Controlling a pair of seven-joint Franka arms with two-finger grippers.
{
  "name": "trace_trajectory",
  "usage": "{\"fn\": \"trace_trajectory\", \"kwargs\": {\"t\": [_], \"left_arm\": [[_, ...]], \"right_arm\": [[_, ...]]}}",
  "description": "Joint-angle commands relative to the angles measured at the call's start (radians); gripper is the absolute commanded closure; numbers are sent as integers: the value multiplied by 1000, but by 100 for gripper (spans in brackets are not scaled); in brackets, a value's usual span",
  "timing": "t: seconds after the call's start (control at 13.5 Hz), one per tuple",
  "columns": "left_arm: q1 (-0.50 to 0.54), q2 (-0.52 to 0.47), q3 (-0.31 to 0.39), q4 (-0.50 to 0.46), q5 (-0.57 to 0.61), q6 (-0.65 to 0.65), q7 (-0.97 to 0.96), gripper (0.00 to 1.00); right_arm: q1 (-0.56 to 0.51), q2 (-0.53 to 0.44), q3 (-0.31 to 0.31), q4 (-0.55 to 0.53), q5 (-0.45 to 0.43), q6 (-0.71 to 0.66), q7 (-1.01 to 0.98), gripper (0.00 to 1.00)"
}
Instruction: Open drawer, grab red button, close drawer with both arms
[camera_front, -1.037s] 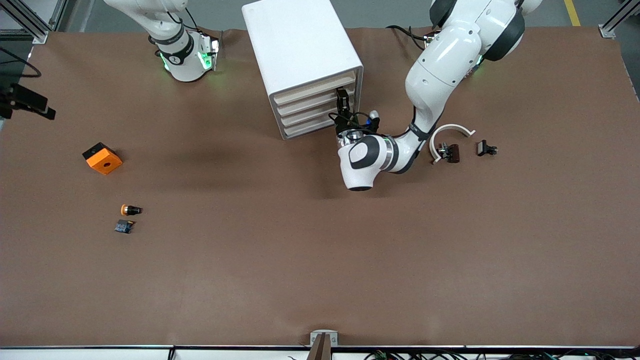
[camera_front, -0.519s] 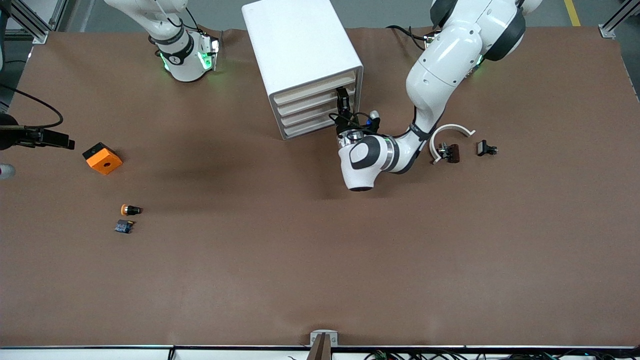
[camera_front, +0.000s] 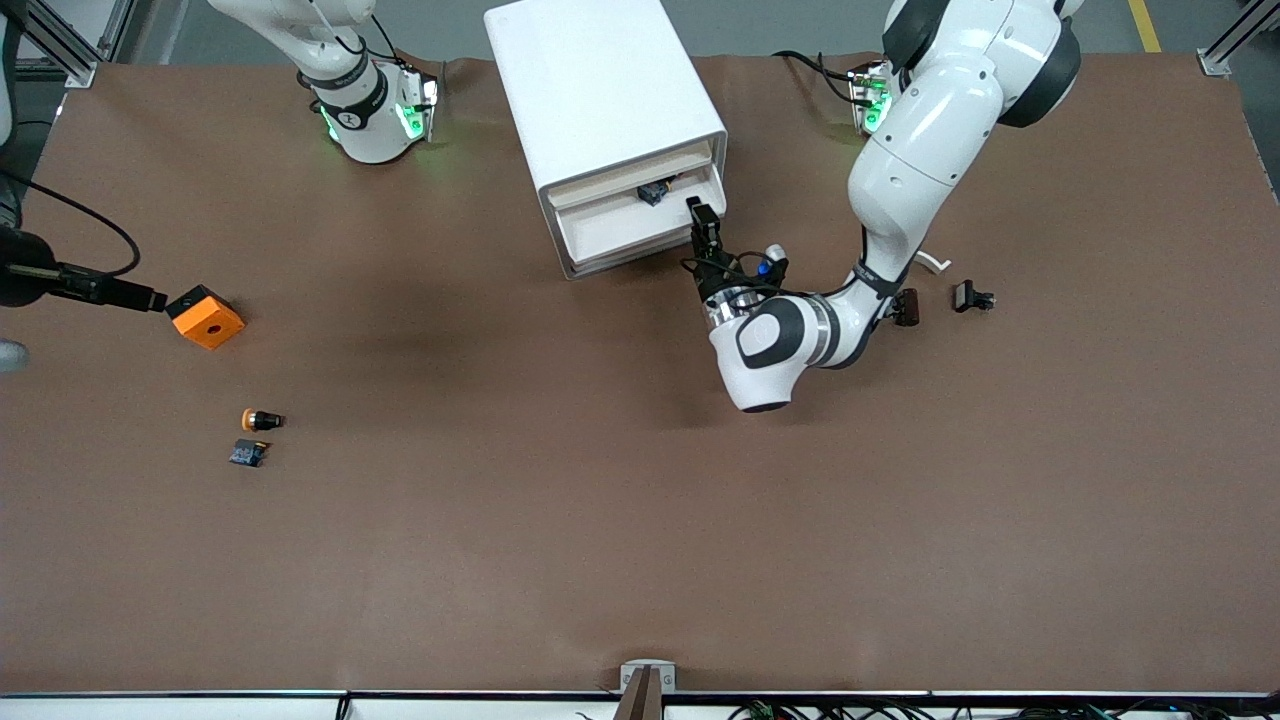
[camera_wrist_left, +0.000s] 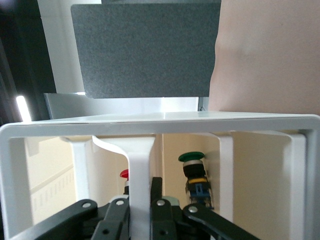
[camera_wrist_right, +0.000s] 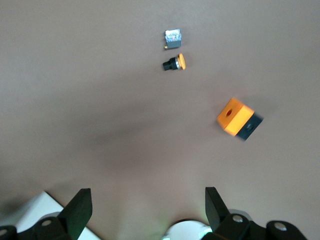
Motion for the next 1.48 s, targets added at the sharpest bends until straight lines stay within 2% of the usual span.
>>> {"fn": "trace_trajectory", "kwargs": {"t": [0.0, 0.07, 0.22, 0.59, 0.89, 0.96, 1.04, 1.11, 1.19, 1.26, 1.41], "left_arm": [[48, -20, -4, 33, -9, -6, -4, 96], [62, -20, -4, 41, -9, -6, -4, 95], [90, -15, -2, 67, -11, -4, -4, 94], [157, -15, -1, 111, -11, -4, -4, 88], [162, -10, 16, 111, -12, 2, 2, 85], [162, -9, 16, 111, -11, 7, 5, 82], [162, -9, 16, 110, -11, 7, 7, 69], [162, -9, 16, 110, -11, 7, 7, 49], [162, -9, 17, 110, -11, 7, 5, 20], [162, -9, 18, 110, -9, 7, 5, 0], [160, -9, 18, 111, -9, 8, 7, 0]], "right_arm": [[50, -13, 0, -8, 21, -9, 163, 0], [78, -17, 3, -8, 22, -9, 235, 0], [218, -17, 1, -8, 26, 7, 483, 0], [524, -14, 1, -14, 104, 177, 971, 0], [745, -10, 1, -7, 108, 274, 1243, 0], [797, -10, 1, -5, 108, 297, 1306, 0], [849, -7, 1, -4, 108, 329, 1358, 0], [901, 13, 0, -2, 99, 367, 1395, 0], [953, 44, 0, 4, 92, 396, 1449, 0], [986, 76, -2, 25, 85, 407, 1487, 0], [1047, 142, -2, 74, 34, 404, 1523, 0]]}}
